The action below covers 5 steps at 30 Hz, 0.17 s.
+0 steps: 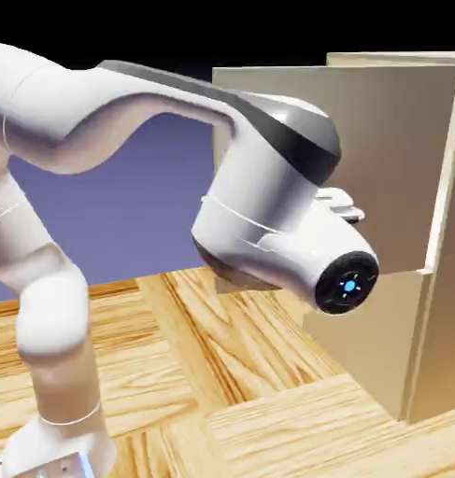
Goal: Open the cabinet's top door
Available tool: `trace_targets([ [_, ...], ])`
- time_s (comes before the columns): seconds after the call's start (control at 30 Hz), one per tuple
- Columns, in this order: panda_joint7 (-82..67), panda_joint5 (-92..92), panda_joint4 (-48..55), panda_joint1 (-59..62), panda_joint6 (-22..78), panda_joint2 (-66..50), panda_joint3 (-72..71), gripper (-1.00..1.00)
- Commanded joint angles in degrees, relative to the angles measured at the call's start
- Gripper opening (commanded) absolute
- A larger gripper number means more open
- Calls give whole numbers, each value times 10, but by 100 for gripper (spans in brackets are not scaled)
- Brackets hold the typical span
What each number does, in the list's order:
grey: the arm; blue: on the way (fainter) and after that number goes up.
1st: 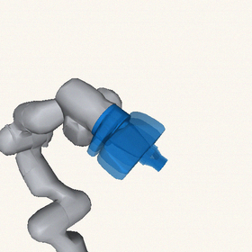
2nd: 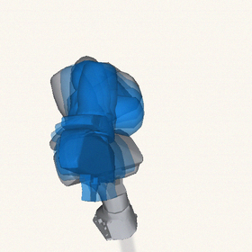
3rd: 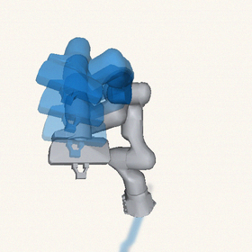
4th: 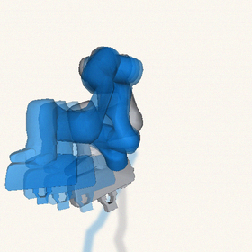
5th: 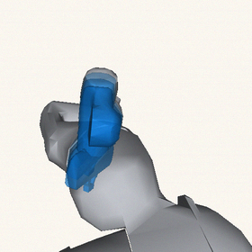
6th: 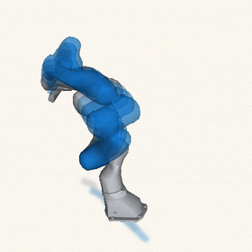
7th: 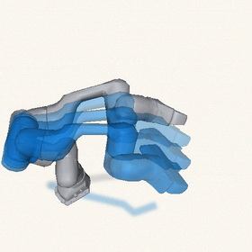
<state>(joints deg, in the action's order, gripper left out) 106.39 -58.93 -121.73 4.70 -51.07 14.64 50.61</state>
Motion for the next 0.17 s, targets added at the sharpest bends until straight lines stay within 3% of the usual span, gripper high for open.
trace_targets([
  [0.0,-10,1,17,-4,23,-21,11,-100],
  [0.13,-50,-3,79,-5,105,-101,41,-100],
])
